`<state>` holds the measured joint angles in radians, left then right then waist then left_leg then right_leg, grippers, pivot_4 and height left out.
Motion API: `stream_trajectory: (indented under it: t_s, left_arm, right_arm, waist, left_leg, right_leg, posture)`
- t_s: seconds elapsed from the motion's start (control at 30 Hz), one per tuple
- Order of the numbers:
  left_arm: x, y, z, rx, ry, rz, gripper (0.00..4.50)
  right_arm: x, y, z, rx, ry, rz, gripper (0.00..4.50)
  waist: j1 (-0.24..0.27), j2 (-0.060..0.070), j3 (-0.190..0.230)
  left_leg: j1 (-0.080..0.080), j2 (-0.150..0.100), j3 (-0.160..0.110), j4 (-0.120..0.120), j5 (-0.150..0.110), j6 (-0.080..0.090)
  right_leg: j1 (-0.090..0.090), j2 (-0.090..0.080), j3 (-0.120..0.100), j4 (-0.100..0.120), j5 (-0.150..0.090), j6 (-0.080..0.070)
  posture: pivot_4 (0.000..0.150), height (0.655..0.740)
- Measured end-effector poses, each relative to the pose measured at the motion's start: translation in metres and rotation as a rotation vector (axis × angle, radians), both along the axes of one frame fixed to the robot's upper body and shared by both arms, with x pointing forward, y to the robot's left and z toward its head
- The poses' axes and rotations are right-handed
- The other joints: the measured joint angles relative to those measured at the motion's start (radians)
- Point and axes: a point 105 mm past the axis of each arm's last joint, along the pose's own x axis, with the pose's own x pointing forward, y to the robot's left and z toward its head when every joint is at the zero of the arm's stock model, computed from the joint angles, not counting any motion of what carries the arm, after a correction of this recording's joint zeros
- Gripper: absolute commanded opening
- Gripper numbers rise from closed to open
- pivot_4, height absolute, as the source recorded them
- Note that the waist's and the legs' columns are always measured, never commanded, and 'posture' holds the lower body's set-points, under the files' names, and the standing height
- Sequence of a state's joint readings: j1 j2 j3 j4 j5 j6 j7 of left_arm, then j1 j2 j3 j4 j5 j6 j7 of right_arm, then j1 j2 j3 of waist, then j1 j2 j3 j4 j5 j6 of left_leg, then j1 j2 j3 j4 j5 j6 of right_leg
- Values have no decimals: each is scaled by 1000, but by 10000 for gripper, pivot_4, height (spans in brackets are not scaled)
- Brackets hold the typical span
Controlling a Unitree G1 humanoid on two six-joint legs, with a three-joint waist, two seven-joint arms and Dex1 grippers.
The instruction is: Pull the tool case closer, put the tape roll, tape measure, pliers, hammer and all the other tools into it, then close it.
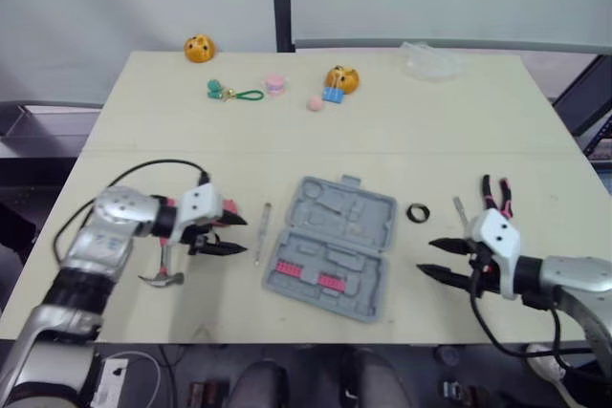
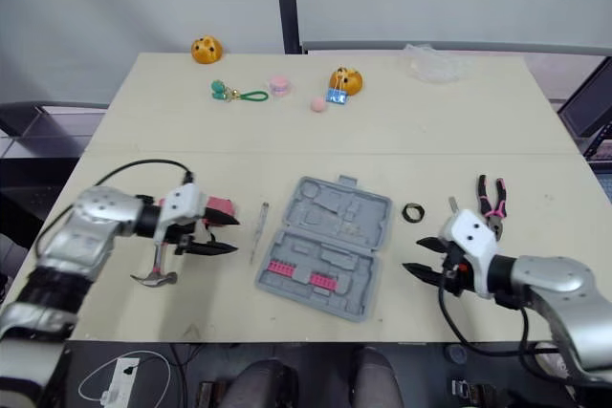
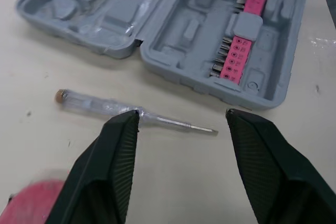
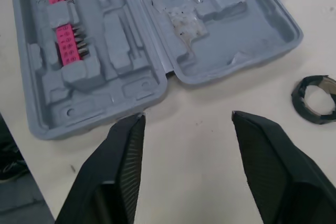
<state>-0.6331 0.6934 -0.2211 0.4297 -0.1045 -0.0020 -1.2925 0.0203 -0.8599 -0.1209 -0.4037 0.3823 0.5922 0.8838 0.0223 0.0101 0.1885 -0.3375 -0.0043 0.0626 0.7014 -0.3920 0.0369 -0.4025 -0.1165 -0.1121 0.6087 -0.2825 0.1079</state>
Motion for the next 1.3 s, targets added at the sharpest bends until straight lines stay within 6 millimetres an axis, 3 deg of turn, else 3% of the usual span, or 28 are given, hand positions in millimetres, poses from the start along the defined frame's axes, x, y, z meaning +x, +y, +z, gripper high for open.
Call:
stream_trajectory:
  t_s: [0.13,0.17,0.23,0.37,0.4,0.53,1.3]
  left_arm:
    - [18,-18,-5,18,-16,-42,27199]
    - [20,-22,-7,23,-16,-53,26728]
    - [24,-26,-12,30,-15,-67,21613]
    - [30,-27,-19,61,-28,-69,3993]
    - [33,-29,-20,66,-36,-68,203]
    - [39,-39,-24,86,-59,-78,203]
    - [49,-65,-32,99,-80,-45,203]
  right_arm:
    - [9,6,-12,-35,-4,-18,26977]
    - [12,5,-15,-40,-6,-31,22706]
    - [14,4,-20,-65,-3,-45,18394]
    - [16,-1,-27,-95,11,-77,0]
    - [16,-1,-29,-106,11,-81,0]
    - [20,12,-36,-104,10,-69,0]
    - [33,29,-48,-115,34,-66,0]
  waist:
    - [2,-1,0]
    - [2,-1,0]
    - [1,-1,0]
    - [1,-1,0]
    - [1,-1,0]
    - [1,-1,0]
    - [2,-2,0]
  left_leg:
    - [-2,0,1,1,0,0]
    - [-3,0,1,1,0,1]
    - [-6,0,1,1,0,1]
    - [-10,0,1,5,1,1]
    - [-13,0,1,9,1,1]
    - [-17,0,0,13,0,1]
    - [-18,0,-1,14,0,1]
  right_leg:
    - [-2,0,0,0,0,0]
    - [-3,0,0,0,0,0]
    - [-6,0,0,2,0,0]
    - [-9,0,-1,3,0,0]
    - [-10,0,-3,4,0,1]
    - [-11,0,-5,5,1,1]
    - [-11,0,-6,5,1,1]
  posture:
    - [1500,7400]
    - [1500,7400]
    - [1500,7400]
    - [1500,7400]
    - [1500,7400]
    - [1500,7400]
    - [1500,7400]
